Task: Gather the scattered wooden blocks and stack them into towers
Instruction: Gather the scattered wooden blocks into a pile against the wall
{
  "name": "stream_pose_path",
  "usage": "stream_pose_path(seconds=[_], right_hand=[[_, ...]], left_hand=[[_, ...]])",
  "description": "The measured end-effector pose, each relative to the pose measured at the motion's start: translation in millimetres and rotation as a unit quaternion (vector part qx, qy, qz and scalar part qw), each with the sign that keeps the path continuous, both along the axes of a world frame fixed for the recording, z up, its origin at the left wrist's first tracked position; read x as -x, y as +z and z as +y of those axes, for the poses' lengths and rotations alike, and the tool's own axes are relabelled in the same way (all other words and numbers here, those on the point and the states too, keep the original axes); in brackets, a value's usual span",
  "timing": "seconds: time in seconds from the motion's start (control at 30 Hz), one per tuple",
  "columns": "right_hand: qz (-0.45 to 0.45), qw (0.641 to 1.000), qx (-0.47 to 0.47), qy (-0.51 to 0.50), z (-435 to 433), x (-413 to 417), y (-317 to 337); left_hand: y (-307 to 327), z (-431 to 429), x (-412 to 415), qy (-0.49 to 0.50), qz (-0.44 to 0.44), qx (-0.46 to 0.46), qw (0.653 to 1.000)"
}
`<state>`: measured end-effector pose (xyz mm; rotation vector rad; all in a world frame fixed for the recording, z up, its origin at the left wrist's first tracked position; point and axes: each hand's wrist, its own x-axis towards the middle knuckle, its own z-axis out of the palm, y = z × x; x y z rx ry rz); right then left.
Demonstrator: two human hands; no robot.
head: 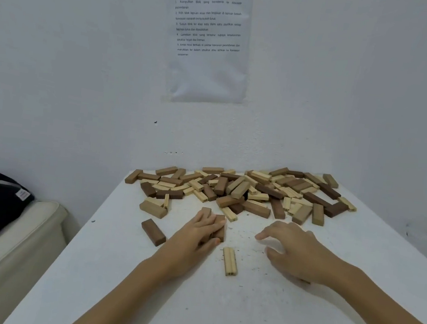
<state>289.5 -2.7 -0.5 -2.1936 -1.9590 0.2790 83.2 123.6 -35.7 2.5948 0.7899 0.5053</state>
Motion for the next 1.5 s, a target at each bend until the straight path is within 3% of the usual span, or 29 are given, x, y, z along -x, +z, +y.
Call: stream_pose_path(seconds=[0.17,0.37,0.53,0.67,0.83,1.0,1.17,1.3,1.5], right_hand=[[-0.031,0.999,-0.010,-0.039,-26,4,-14],[0.107,0.987,-0.116,-0.014,-36,16,-31],[0.158,0.978,-0.133,0.027,-36,32,-32],[0.153,0.971,-0.183,-0.028,-40,37,-30],[0.125,0.975,-0.138,-0.119,-39,42,-33],[0.162,0.978,-0.116,-0.065,-33,48,-36],[0.238,0.958,-0.158,-0.016,-33,44,-28],[0.158,0.967,-0.181,-0.082,-33,30,-27],[0.110,0.974,-0.174,-0.093,-30,20,-31]], left_hand=[[-3,-21,7,0.007,-0.005,0.021,1.000],[5,-42,13,0.044,-0.001,0.042,0.998],[9,-58,19,0.059,-0.024,0.003,0.998],[6,-63,25,0.056,-0.047,-0.006,0.997],[5,-66,27,0.100,-0.059,0.044,0.992],[9,-67,18,0.192,-0.048,0.038,0.979],[15,-72,15,0.209,-0.085,0.016,0.974],[15,-71,17,0.215,-0.107,0.025,0.970],[13,-68,17,0.227,-0.097,0.032,0.969]])
